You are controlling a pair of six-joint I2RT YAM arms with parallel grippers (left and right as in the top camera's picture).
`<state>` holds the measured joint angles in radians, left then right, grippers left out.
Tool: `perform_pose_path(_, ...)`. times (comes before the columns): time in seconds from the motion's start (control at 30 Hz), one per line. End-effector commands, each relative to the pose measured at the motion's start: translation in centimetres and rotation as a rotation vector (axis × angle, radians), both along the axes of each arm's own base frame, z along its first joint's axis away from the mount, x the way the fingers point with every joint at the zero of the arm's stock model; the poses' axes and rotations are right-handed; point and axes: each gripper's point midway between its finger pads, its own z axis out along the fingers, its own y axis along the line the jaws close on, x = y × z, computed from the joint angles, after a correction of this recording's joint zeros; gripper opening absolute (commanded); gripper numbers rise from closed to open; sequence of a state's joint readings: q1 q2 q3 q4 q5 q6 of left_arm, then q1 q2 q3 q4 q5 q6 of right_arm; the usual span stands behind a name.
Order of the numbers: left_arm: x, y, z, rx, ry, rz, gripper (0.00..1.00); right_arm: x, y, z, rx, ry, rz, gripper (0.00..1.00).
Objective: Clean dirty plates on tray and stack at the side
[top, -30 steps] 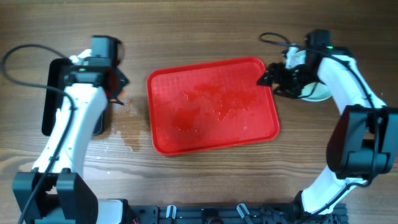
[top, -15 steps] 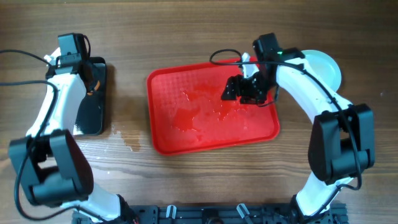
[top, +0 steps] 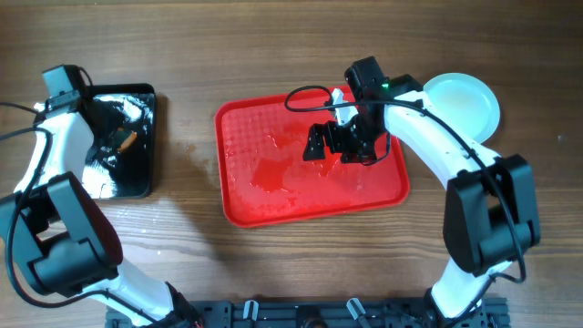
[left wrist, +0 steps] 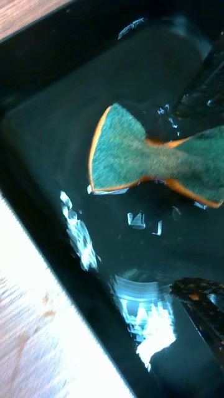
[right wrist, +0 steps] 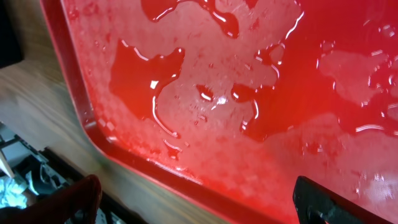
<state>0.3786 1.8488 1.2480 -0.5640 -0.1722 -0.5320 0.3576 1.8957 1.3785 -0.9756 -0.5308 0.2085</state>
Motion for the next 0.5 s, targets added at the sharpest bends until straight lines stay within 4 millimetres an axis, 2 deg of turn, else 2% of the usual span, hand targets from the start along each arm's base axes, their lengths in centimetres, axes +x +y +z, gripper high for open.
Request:
perform_pose_path(0.0, 1.0, -2.3, 1.2, -0.118, -0.080, -0.069, 0.77, -0.5, 0.2, 4.1, 0.047, -0.083, 0.006, 1.00)
perform_pose_path(0.1, 1.6, -3.8, 4.9, -0.159, -0.185, -0.115, 0.76, -1.1, -0.1, 6.9, 0.069, -0.149, 0.014, 1.00)
perform_pose_path(0.23, 1.2, -5.9, 10.1, -0.207, -0.309, -0.179, 0.81, -2.6, -1.0, 10.4, 0.073, -0.227, 0.024, 1.00)
perform_pose_path(0.33, -0.2, -9.0, 14.3, -0.291, -0.400, -0.259, 0.81, -4.4, -2.3, 12.4, 0.043, -0.261, 0.016, 1.00)
perform_pose_path(0.47, -3.7, -11.4, 17.2, -0.344, -0.413, -0.288, 0.81, -6.9, -4.9, 14.2, -0.047, -0.297, -0.002, 1.00)
